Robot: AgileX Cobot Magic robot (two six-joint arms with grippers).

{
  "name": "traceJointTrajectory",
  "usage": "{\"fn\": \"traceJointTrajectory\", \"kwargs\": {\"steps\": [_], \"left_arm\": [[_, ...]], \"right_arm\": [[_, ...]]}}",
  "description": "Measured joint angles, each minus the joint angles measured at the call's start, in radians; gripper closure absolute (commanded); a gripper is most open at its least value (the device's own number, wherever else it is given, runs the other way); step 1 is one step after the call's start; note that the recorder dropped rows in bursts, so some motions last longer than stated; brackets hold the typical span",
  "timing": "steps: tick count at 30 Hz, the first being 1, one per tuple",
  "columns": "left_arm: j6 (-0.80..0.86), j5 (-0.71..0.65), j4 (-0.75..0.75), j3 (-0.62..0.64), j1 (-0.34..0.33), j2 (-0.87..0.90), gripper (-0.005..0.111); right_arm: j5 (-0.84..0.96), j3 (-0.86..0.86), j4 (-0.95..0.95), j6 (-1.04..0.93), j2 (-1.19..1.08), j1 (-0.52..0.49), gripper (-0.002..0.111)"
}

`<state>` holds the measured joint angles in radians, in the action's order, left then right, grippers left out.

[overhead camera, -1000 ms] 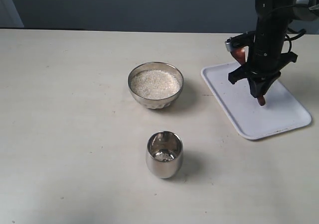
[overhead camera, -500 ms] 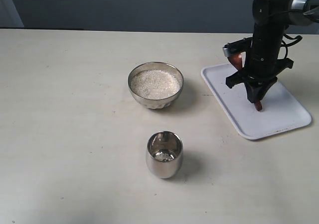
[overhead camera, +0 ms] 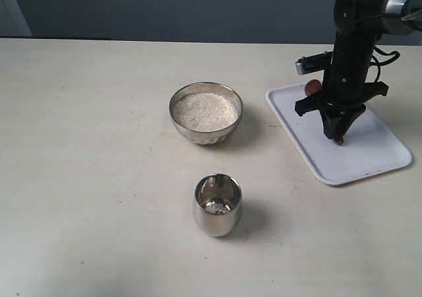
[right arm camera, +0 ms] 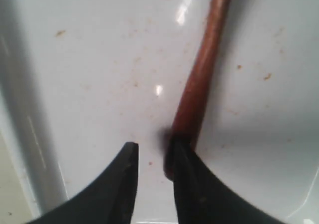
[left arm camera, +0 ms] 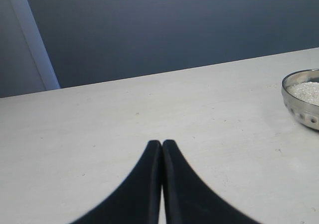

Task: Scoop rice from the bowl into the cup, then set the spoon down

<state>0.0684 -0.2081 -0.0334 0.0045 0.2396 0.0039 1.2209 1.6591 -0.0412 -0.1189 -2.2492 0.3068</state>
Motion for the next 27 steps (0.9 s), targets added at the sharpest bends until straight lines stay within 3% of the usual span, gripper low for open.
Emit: {"fn": "traceJointTrajectory", "kwargs": {"steps": [9, 19, 22, 24, 27], "left_arm": [[0.0, 0.0, 0.0, 0.0, 0.0, 0.0, 0.106], [0.0, 0.0, 0.0, 0.0, 0.0, 0.0, 0.106], [0.0, 0.0, 0.0, 0.0, 0.0, 0.0, 0.106], [0.0, 0.0, 0.0, 0.0, 0.0, 0.0, 0.106], [0.0, 0.0, 0.0, 0.0, 0.0, 0.0, 0.106]], "right_arm": [[0.0, -0.029, -0.013, 0.011, 0.03, 0.0, 0.082], [-0.002, -0.029, -0.015, 0.04, 0.217, 0.0, 0.083], [-0.004, -0.051, 0.012, 0.05, 0.309, 0.0, 0.092], [-0.011, -0.093, 0.03, 0.051, 0.38, 0.0, 0.106], [-0.088, -0.211, 0.053, 0.06, 0.524, 0.0, 0.109]]}}
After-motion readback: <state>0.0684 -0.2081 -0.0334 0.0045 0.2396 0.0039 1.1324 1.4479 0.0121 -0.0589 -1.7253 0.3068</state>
